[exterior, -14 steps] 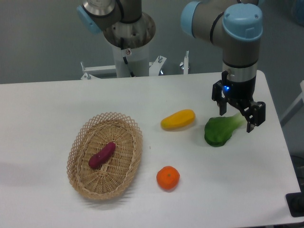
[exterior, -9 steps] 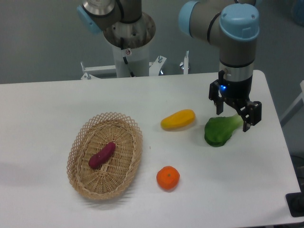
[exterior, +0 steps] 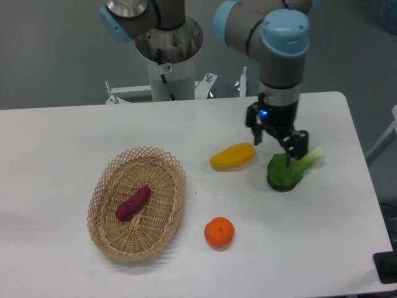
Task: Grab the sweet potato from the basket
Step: 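Move the open gripper from beside the bok choy over the wicker basket, then lower the gripper into the basket around the purple sweet potato, then close the gripper on the purple sweet potato, then lift the sweet potato out of the basket and carry it beside the bok choy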
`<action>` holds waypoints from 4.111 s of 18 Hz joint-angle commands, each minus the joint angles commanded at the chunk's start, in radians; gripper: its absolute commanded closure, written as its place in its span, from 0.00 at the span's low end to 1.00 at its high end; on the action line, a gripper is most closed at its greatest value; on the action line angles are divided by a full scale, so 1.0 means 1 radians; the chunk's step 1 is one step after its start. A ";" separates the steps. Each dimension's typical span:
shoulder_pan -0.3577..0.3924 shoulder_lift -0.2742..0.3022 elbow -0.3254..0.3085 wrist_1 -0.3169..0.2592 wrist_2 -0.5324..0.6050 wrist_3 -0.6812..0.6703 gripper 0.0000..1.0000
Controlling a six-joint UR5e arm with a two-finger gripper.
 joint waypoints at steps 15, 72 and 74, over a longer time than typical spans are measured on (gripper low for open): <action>-0.338 -0.179 -0.041 0.107 0.011 -0.295 0.00; -0.028 -0.244 0.268 0.094 0.041 -0.029 0.75; 0.024 -0.242 0.284 0.065 0.023 0.039 0.75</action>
